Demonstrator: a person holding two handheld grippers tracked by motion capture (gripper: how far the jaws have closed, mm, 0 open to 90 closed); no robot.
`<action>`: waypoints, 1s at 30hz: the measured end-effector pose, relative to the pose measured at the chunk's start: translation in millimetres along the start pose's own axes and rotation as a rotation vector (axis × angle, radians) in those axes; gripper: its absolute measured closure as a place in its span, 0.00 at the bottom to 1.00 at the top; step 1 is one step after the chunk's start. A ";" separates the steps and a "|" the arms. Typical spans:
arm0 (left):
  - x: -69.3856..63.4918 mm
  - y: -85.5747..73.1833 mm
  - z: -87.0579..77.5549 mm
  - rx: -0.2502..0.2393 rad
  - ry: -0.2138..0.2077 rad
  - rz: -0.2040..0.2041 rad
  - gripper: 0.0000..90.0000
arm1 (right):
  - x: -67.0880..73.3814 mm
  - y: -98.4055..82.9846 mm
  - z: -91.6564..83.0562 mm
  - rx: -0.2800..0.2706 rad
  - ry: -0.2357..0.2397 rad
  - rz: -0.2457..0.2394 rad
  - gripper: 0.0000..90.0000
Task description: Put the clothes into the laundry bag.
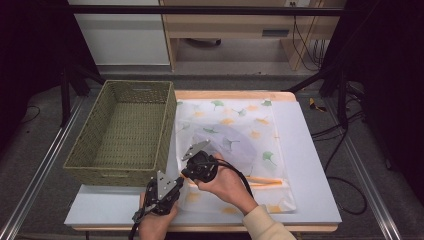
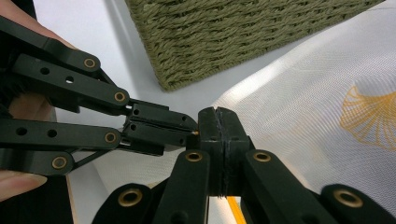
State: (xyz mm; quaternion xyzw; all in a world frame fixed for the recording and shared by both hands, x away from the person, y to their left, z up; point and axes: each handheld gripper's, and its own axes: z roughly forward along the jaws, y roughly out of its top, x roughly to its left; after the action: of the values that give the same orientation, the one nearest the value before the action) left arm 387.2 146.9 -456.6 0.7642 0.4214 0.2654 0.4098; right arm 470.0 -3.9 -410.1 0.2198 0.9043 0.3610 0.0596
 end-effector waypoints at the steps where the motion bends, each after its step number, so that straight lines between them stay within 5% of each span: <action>1: 0.4 0.3 -0.5 0.000 0.001 0.000 0.99 | 0.6 -0.1 -0.2 -0.002 -0.002 0.004 1.00; 10: 1.1 1.9 -4.9 -0.021 0.019 -0.003 0.99 | 3.9 -1.2 -1.8 -0.015 -0.018 0.016 1.00; 11: 3.7 3.1 -5.6 -0.035 0.047 0.027 0.99 | 4.1 -1.4 -1.6 -0.012 -0.023 0.016 1.00; 18: 6.6 4.6 -10.3 -0.028 0.027 -0.017 0.99 | 2.0 -6.0 0.5 -0.011 -0.039 0.031 1.00; 30: 4.2 1.0 -7.7 -0.017 0.021 -0.020 0.99 | -0.2 -12.4 3.9 -0.011 -0.037 0.043 1.00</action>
State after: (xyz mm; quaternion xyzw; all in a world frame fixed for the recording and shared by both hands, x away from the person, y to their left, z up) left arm 384.0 153.3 -451.4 0.7536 0.4311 0.2727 0.4146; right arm 466.8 -9.5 -421.3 0.2456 0.8960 0.3632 0.0696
